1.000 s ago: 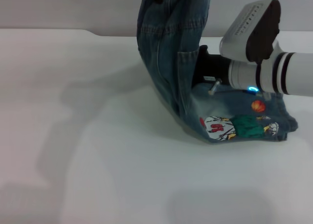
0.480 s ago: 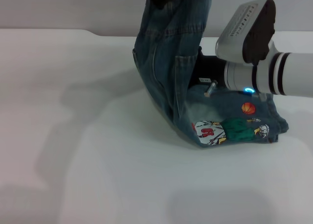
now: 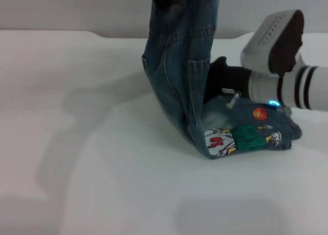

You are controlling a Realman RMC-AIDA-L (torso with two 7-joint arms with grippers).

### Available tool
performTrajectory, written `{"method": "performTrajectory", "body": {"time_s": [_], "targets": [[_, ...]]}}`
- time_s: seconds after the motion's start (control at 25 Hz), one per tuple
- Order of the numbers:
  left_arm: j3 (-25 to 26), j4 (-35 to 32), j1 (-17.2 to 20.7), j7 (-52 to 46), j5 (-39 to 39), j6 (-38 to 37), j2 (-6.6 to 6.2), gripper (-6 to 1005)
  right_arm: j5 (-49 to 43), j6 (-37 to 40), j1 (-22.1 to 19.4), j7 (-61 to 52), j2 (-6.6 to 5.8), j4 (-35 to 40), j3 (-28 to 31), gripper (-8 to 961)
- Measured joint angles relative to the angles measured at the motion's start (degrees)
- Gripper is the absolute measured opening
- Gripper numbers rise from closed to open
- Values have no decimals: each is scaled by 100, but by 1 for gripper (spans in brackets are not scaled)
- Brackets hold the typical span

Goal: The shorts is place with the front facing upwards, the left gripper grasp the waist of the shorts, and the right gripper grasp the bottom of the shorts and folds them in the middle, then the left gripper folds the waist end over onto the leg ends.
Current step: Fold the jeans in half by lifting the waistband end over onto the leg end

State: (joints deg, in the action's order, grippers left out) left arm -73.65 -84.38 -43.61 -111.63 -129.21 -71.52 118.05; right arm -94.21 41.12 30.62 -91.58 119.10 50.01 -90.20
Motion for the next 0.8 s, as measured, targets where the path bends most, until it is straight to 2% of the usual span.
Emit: {"method": "performTrajectory", "body": {"time_s": [0.24, 0.48, 0.8], "targets": [[-4, 10, 2, 0, -20, 8, -1, 69, 0, -107, -236, 0, -1, 24, 125, 8], [-219, 52, 94, 11, -23, 84, -2, 69, 0, -140, -417, 2, -9, 93, 409, 8], [-454, 55, 188, 4, 25, 159, 12, 69, -1, -148, -633, 41, -10, 163, 1502, 9]]}}
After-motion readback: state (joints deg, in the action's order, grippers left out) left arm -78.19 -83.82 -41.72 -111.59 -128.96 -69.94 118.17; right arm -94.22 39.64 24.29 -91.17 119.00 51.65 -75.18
